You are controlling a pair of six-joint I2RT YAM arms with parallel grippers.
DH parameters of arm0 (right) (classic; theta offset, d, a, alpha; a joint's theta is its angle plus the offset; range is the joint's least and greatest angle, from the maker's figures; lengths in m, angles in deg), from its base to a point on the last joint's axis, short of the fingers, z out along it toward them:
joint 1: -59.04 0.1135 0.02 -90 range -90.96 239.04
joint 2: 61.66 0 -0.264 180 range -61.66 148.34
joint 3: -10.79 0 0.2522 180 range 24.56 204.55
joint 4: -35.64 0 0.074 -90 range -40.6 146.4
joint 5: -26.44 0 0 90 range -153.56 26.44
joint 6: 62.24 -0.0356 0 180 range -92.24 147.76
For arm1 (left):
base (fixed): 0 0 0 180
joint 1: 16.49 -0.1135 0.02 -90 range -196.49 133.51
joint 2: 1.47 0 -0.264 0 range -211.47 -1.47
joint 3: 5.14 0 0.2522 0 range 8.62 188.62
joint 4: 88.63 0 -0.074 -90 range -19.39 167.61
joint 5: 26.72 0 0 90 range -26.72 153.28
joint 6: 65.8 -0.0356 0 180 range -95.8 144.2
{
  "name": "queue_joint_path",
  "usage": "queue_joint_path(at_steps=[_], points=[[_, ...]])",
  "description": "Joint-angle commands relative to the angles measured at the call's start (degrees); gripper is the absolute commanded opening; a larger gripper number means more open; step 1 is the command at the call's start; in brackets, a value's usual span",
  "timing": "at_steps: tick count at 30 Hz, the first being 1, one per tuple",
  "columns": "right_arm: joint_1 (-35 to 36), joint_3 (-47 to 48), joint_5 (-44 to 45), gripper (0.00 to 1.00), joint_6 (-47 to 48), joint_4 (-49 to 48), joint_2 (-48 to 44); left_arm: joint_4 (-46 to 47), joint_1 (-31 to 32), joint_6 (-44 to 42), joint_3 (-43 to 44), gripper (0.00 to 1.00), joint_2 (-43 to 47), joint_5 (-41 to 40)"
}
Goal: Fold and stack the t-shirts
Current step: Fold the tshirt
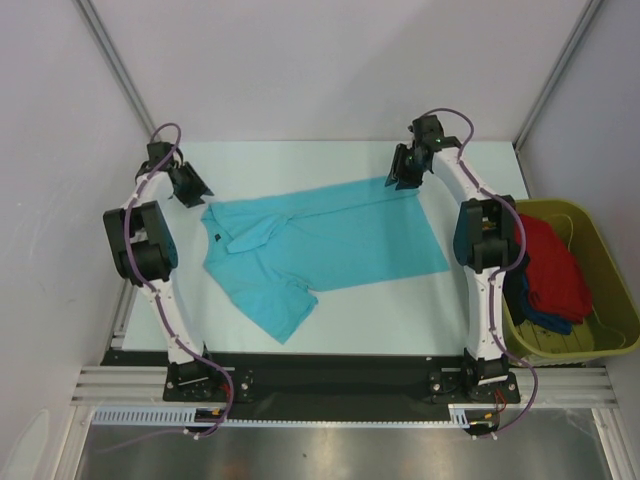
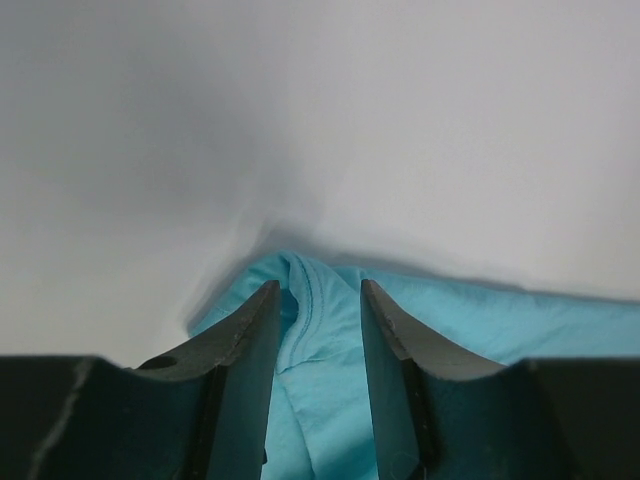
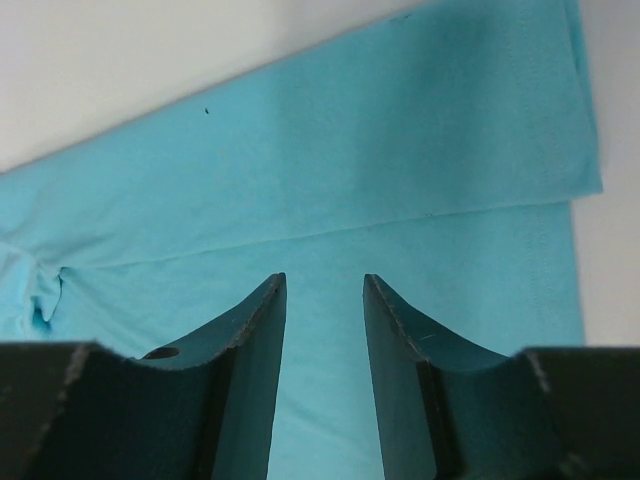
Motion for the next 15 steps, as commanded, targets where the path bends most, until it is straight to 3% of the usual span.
queue_joint_path(at_steps=[1, 6, 9, 10, 12, 15], points=[[-1.01, -1.06, -0.72, 0.42, -0.25, -1.57, -5.17, 0.19, -0.22, -0.07, 0.28, 0.43, -0.99, 1.77], [-0.31, -2.38, -1.51, 0.42, -0.86, -1.83, -5.7, 1.86, -0.3, 1.16, -0.33, 0.38, -2.57, 3.35], [1.79, -3.78, -3.18, 0.42, -2.18, -3.06, -6.14, 2.39, -0.22, 1.43, 0.63, 0.24, -4.33, 4.32], [2.58, -4.22, -4.22, 0.43, -2.53, -4.11, -6.14, 2.39, -0.22, 1.34, 1.07, 0.13, -4.68, 4.23], [4.08, -5.63, -6.33, 0.42, -5.95, -5.86, -6.14, 1.34, -0.22, 0.38, 3.35, 0.0, -6.52, 3.27], [6.98, -8.97, -11.51, 0.41, -12.09, -10.96, -5.7, -0.59, -0.3, -1.12, 7.13, 0.0, -8.37, 1.08]])
